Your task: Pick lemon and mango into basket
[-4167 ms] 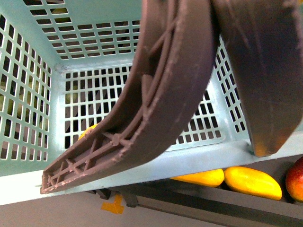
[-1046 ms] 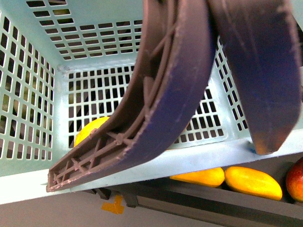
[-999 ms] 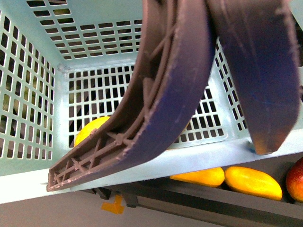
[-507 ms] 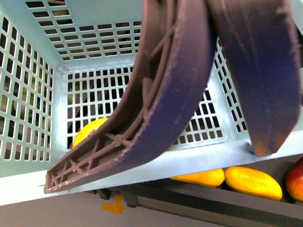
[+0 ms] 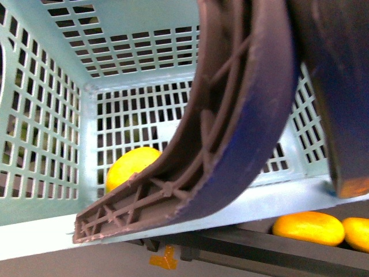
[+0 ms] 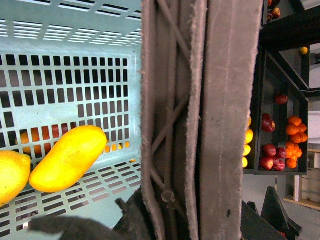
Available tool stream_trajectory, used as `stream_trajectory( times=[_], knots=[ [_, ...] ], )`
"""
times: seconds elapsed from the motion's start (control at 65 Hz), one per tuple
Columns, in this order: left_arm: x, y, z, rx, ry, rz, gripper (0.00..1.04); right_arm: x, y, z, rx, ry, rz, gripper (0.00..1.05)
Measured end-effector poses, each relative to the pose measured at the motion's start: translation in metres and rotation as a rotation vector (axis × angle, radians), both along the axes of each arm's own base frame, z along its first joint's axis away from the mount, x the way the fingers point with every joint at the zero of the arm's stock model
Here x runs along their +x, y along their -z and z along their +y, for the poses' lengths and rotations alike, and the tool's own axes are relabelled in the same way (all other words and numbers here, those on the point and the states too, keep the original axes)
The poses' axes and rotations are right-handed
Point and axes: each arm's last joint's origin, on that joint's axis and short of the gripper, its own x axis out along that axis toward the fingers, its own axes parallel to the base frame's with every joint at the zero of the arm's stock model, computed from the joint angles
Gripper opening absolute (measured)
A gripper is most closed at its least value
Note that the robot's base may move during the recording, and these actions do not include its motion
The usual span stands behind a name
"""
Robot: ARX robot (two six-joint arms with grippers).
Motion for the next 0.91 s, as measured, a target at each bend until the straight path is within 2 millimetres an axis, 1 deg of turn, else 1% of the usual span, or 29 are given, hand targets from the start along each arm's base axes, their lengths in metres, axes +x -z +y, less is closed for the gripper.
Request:
stream_trajectory(
  times=[0.907],
  knots=[
    [0.0015, -0.0001, 0.0024, 0.008, -0.010, -0.008, 0.15, -0.0001, 0.0001, 0.0001, 0.000, -0.003, 0.001, 0.96]
  ],
)
